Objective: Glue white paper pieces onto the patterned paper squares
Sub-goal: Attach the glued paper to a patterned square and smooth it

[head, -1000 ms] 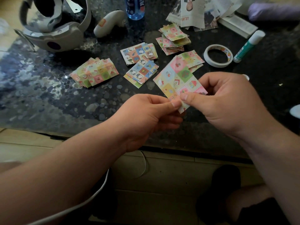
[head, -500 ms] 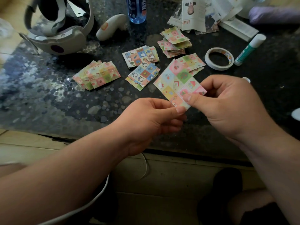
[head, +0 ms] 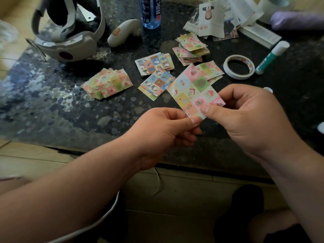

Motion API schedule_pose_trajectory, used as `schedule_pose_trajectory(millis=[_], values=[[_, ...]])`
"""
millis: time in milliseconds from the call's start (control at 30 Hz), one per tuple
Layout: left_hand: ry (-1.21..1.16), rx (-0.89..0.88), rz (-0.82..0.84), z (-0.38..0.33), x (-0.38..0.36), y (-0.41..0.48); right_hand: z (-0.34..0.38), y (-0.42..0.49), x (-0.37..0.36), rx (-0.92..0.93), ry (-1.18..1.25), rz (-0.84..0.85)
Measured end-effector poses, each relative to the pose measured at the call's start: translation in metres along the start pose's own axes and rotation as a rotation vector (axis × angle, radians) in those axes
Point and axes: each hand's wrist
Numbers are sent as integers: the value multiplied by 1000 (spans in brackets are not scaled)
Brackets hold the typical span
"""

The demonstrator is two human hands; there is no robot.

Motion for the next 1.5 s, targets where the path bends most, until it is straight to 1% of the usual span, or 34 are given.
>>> schedule_pose_trajectory(millis=[200,433,533,600,700,767,900,1133,1267,1400,1500], values=[[-58,-21,-56,-4,2,0,3,-1,1,-9,25,32],[87,-163,-107,-5,5,2,6,-3,3,-18,76,76],[73,-210,-110,-4,4,1,7,-4,3,-26,108,102],[28,-225,-97,-4,3,1,8,-5,1,-11,168,115],[-19,-220,-82,-4,2,1,11,-7,-3,-3,360,121],[-34,-196,-73,-4,3,0,13,-10,-5,9,398,114],[-48,-162,-57,-5,4,-1,12,-11,-5,57,244,97],[-64,-175,-74,-9,6,2,14,-12,-2,42,138,125],[-36,-204,-89,-12,7,2,15,-12,-2,46,120,143],[-54,-201,-71,-14,7,1,14,-12,-2,70,90,131],[-29,-198,-63,-15,7,1,13,-11,0,102,20,100]])
Point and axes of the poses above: each hand's wrist, its own y-axis towards the middle knuckle, its own x-axis out of the back of the hand, z = x × y, and after that the axes turned 5 degrees about -x, right-handed
